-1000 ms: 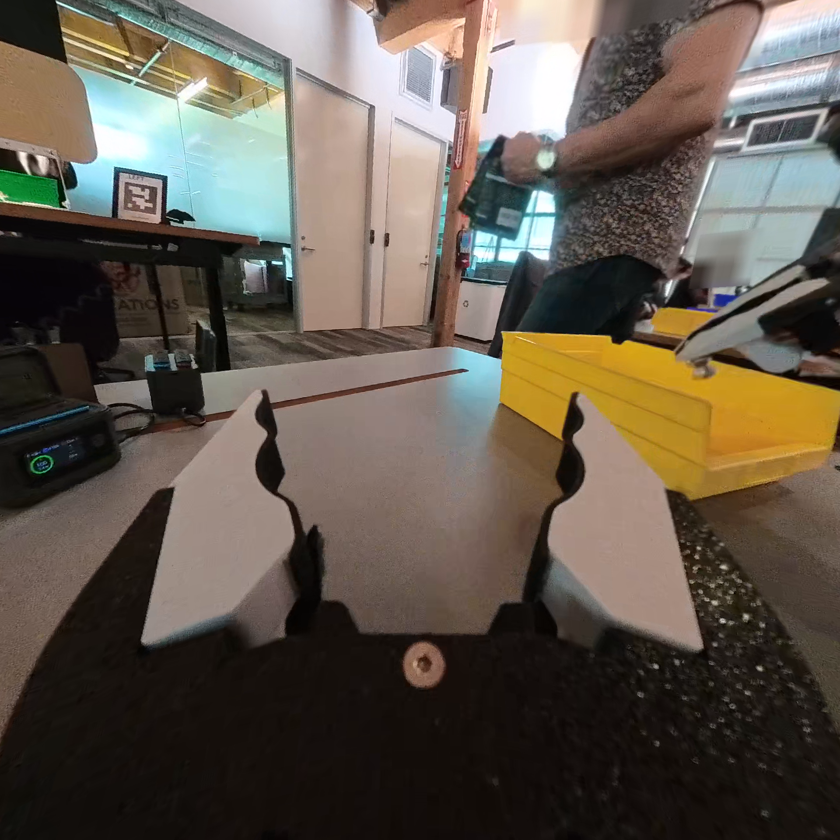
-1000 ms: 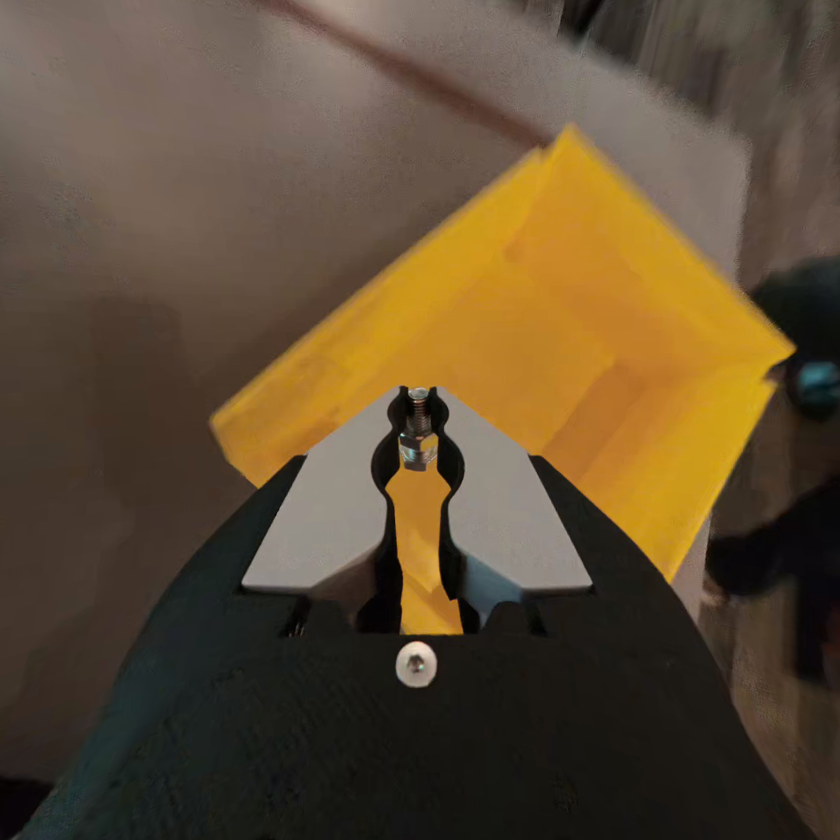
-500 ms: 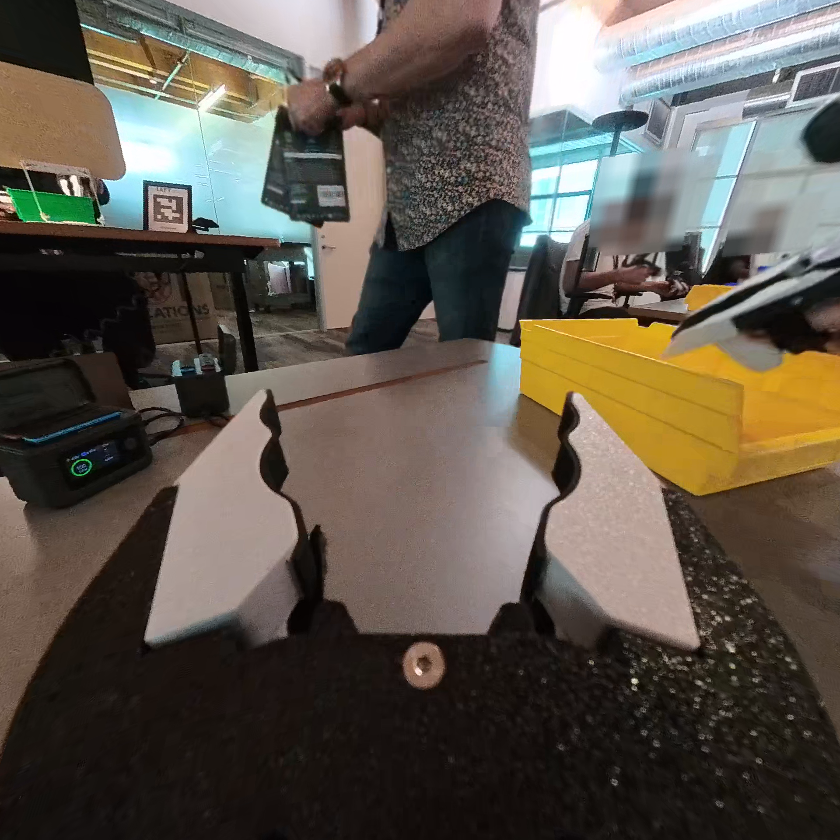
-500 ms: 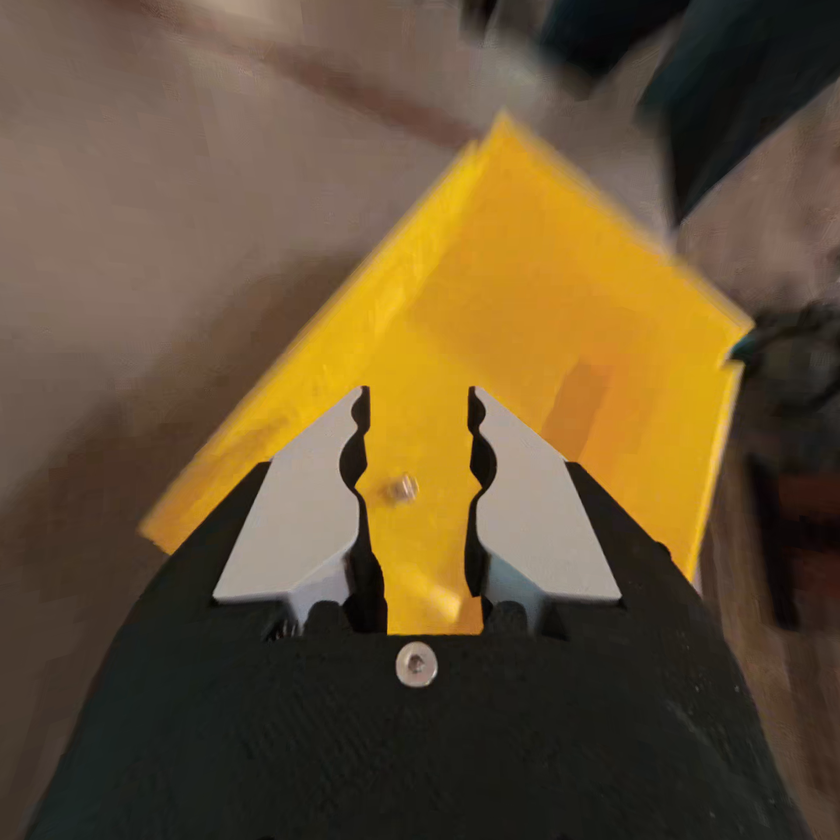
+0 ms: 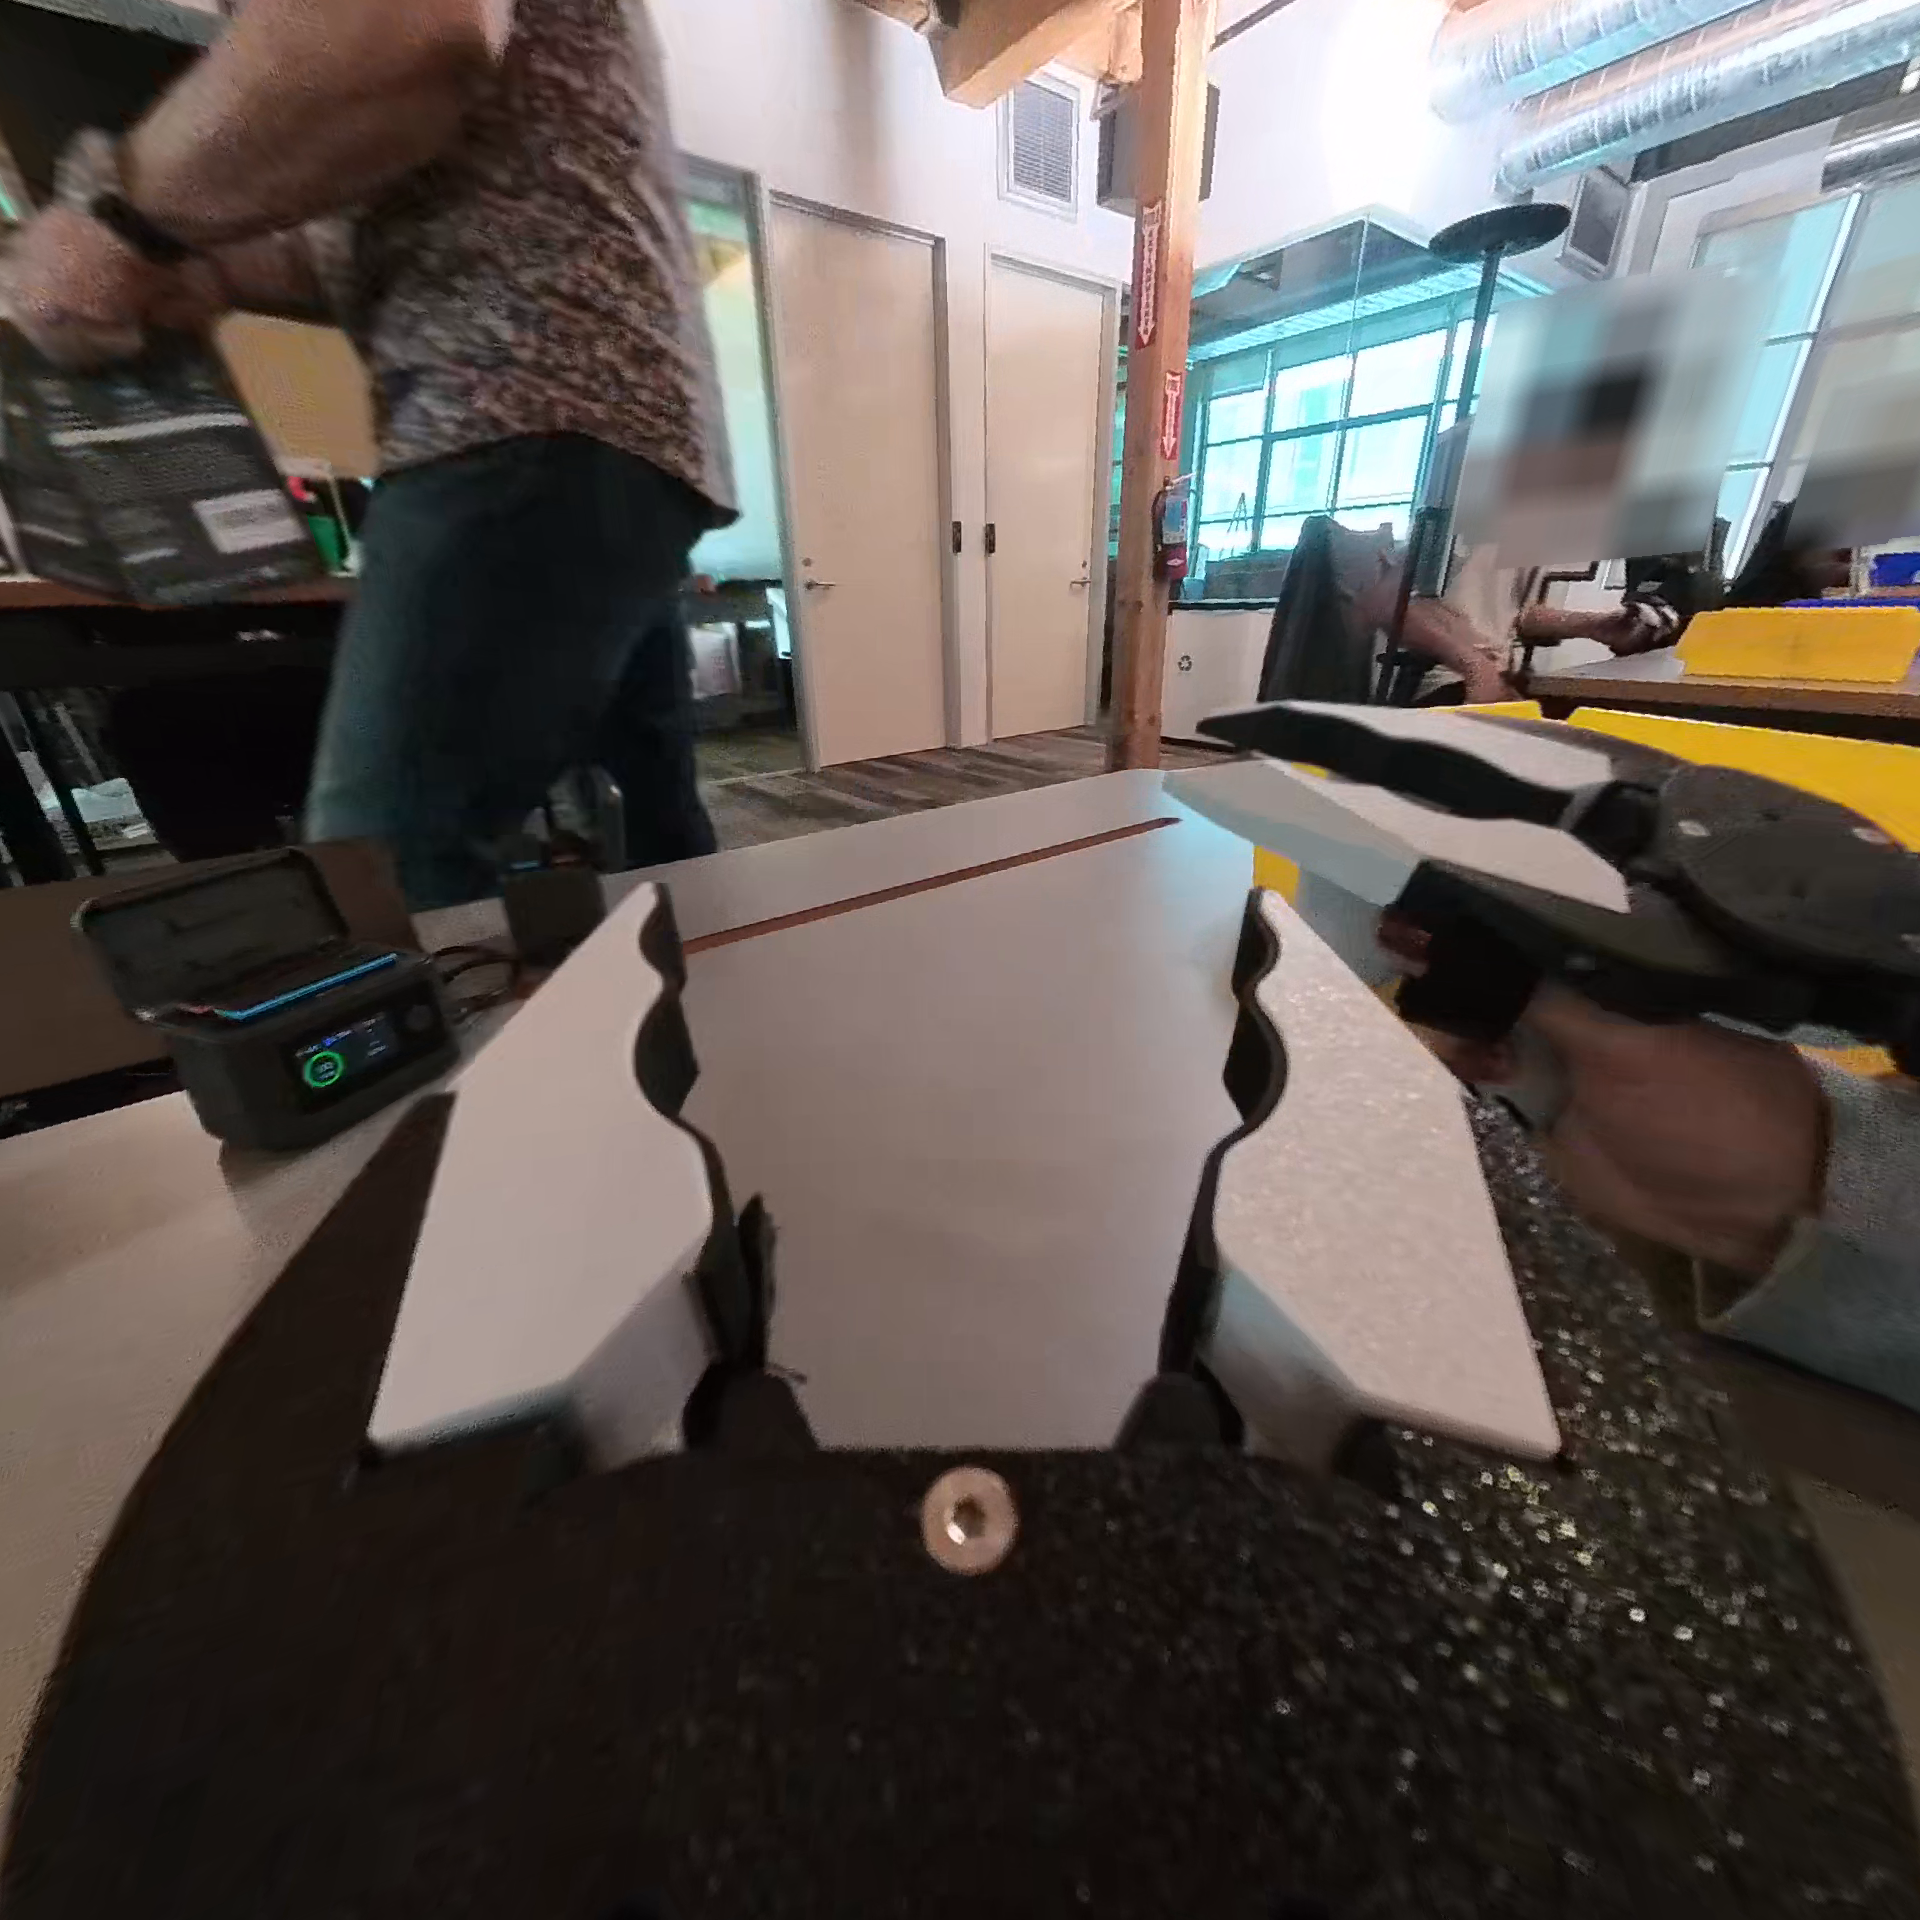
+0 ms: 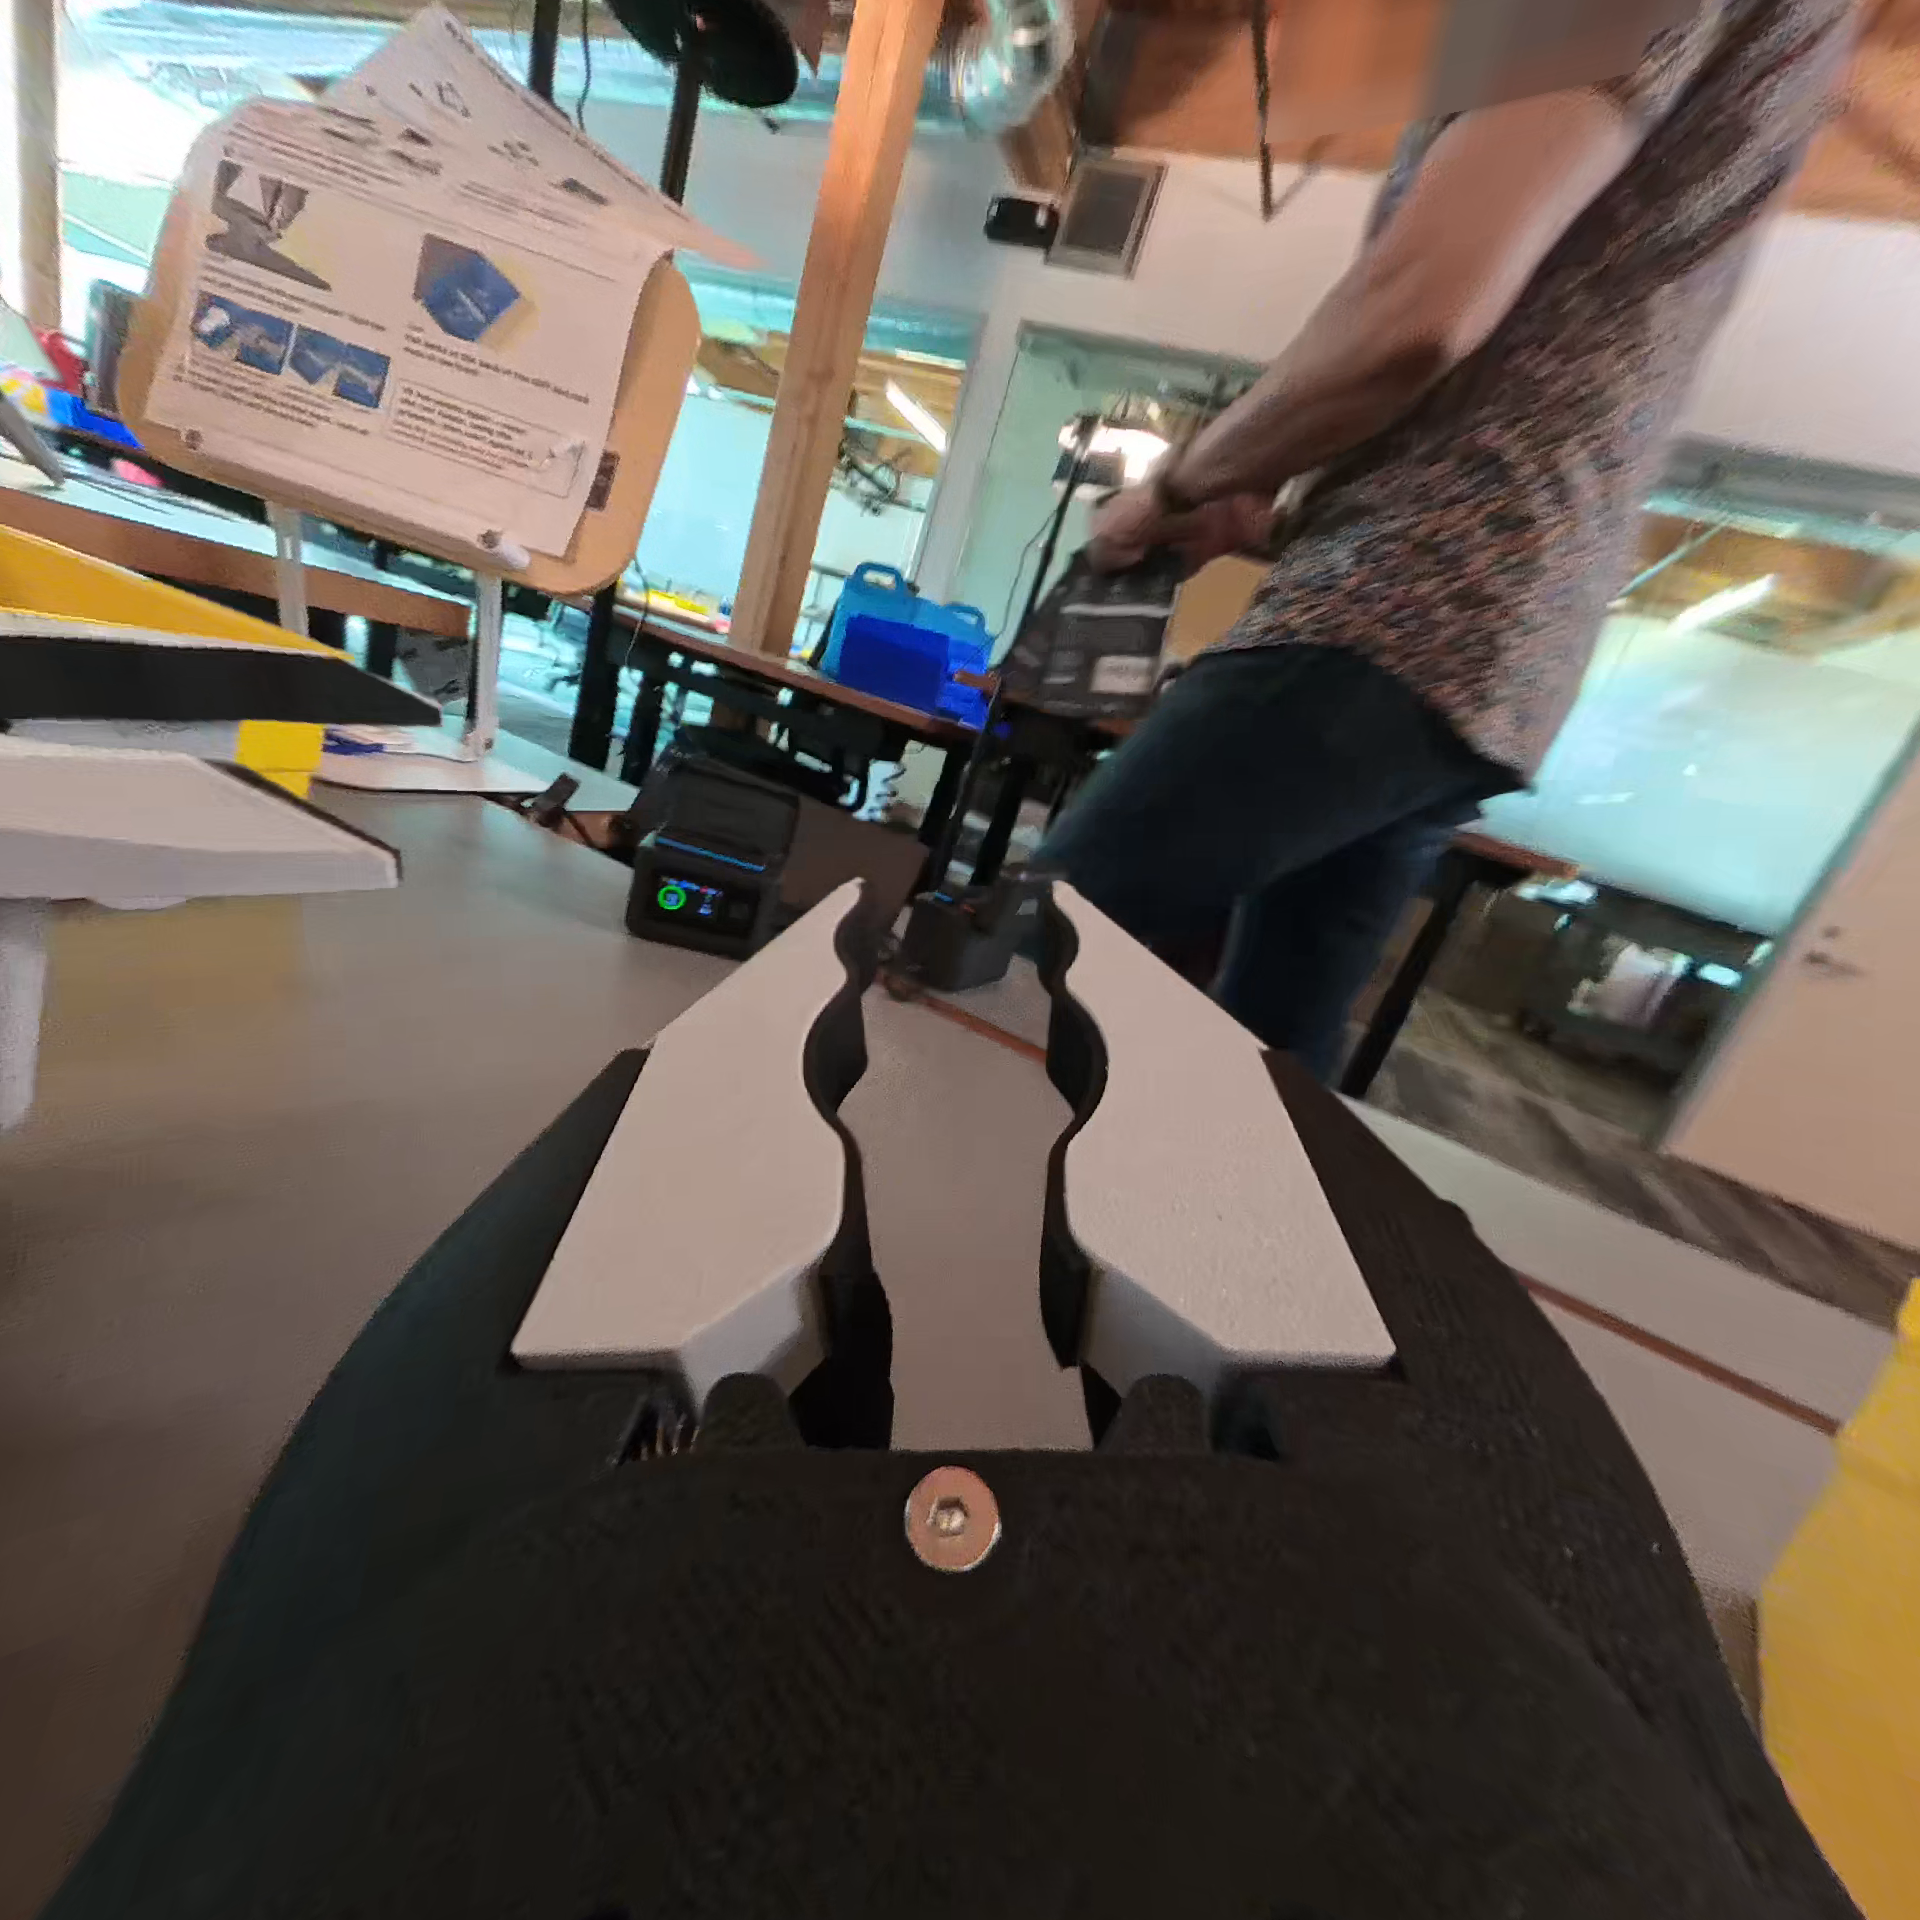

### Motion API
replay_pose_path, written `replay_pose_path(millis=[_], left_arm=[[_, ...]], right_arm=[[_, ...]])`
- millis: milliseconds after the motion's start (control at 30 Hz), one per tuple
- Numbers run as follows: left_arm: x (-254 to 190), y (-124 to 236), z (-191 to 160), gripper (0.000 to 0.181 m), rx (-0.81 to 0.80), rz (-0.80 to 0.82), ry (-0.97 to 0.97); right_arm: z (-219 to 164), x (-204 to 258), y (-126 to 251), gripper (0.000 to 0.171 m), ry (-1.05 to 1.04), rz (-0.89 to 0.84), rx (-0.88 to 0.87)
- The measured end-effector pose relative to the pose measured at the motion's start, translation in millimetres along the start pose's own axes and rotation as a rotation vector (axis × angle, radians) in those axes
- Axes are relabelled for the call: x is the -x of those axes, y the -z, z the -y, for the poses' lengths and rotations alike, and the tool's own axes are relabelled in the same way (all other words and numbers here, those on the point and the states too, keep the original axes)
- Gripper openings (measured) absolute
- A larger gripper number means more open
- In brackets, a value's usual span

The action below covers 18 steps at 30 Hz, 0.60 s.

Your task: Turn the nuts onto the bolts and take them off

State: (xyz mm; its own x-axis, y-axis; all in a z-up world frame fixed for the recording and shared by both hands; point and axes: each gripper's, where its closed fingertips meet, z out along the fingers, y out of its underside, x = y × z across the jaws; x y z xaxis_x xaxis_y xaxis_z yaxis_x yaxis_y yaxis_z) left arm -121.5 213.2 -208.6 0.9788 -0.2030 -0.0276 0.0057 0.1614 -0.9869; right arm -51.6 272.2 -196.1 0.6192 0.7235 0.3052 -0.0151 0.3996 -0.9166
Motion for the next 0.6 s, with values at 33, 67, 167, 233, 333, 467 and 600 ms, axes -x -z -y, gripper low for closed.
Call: replay_pose_path(millis=[33,67,167,233,333,467,600], left_arm=[[-3.0,-1.0,-1.7,0.099,0.015,-0.011,-0.004],[-3.3,-1.8,-4.4,0.096,0.036,-0.001,-0.014],[-4.0,-2.0,-5.0,0.095,0.048,0.020,-0.055],[-1.0,0.6,0.8,0.092,0.030,0.039,-0.064],[10.6,13.0,29.0,0.092,-0.008,0.084,-0.104],[51.5,40.9,91.1,0.089,-0.018,0.193,-0.162],[130.6,83.1,119.4,0.077,0.172,0.349,-0.074]], right_arm=[[-1.4,1.3,0.7,0.029,0.018,-0.002,-0.013],[-5.2,6.0,0.6,0.028,0.025,0.022,-0.009],[-8.6,12.1,0.0,0.029,0.009,0.065,-0.005],[-9.9,12.4,0.5,0.027,-0.007,0.074,-0.001],[-11.6,9.4,1.5,0.027,-0.026,0.067,0.008],[-12.7,8.5,1.0,0.025,-0.046,0.069,0.013],[-13.3,10.8,-1.4,0.023,-0.035,0.073,0.015]])
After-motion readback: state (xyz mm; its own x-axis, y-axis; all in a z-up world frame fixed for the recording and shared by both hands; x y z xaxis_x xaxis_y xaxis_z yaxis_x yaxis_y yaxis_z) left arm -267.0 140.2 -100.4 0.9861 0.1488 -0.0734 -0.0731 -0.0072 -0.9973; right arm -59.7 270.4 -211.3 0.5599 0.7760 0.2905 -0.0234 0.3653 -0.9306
